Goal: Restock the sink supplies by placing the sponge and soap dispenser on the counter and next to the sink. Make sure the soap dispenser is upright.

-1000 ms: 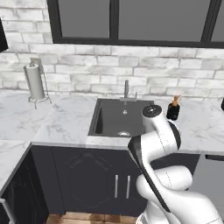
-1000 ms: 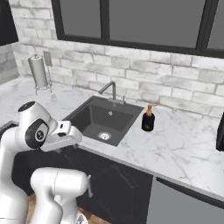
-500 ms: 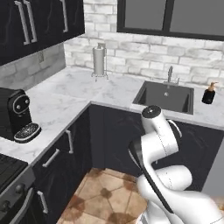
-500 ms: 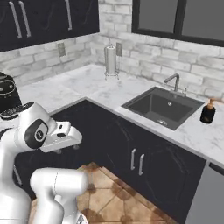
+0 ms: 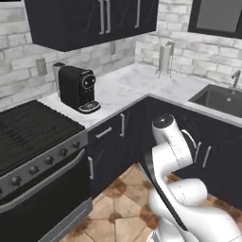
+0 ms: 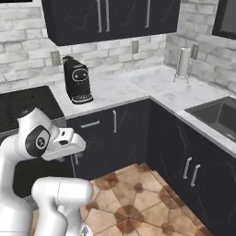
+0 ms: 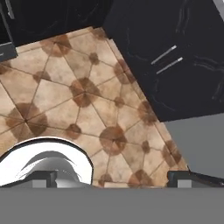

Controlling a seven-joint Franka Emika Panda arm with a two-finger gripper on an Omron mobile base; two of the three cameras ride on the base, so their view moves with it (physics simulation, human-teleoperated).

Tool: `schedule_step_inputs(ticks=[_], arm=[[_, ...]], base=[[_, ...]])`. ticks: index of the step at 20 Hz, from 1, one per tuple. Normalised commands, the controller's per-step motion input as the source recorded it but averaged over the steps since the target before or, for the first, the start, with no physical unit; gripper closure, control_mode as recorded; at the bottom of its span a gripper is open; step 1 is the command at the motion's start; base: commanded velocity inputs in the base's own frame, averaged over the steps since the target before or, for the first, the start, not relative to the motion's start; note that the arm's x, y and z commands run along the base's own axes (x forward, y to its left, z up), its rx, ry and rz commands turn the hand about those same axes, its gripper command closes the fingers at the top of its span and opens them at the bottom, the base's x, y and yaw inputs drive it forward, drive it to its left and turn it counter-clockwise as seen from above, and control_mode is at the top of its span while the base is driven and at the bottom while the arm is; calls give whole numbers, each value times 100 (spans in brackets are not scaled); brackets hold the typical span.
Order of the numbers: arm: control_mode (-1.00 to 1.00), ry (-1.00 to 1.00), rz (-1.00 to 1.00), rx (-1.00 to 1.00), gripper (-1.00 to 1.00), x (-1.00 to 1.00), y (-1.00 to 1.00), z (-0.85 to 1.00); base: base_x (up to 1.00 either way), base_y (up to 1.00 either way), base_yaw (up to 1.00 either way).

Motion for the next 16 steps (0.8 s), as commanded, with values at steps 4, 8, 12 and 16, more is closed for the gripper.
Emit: schedule_step_inputs(ticks=[4,8,12,16], arm=[[100,0,0,0,-100,0,0,0],[100,0,0,0,-100,0,0,0],[100,0,0,0,-100,0,0,0],[100,0,0,0,-100,0,0,0]], base=[[-19,-13,50],[-29,75,53],[-18,99,43],[-2,100,31]])
